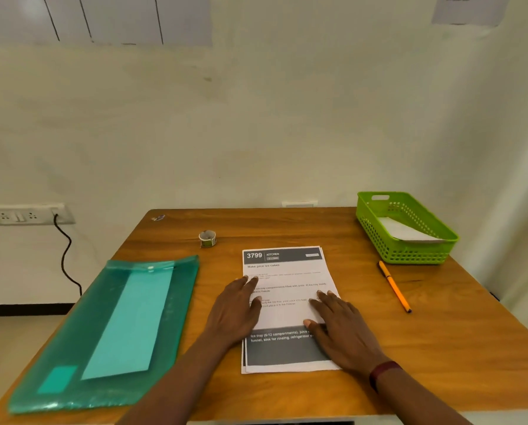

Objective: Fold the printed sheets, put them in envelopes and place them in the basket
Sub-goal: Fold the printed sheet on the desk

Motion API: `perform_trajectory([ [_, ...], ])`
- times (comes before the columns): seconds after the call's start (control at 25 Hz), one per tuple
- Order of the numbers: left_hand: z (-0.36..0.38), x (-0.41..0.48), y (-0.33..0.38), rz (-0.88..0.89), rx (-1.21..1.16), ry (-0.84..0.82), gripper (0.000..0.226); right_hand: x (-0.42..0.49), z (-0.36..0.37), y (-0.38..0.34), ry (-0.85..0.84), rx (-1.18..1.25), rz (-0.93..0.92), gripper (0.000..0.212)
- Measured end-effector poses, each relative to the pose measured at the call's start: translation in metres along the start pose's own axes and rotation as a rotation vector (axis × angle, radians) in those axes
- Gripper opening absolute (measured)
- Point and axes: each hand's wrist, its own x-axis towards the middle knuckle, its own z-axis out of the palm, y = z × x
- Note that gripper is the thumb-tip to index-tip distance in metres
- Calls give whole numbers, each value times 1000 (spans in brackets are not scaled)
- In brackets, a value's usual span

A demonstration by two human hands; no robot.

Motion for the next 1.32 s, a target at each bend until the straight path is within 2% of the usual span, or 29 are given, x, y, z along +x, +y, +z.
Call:
perform_trajectory([
  [0.2,7,-2,-3,-58,-92,56,52,2,7,3,53,-4,-16,86],
  [0.72,13,-1,-5,2,92,31,54,0,4,0,56,8,-12,76],
  [1.0,17,1,-4,-6,112,32,52,0,9,4,76,-23,-30,60],
  [1.32,16,2,-6,-15,85,43,52,2,10,8,88,19,-36,68],
])
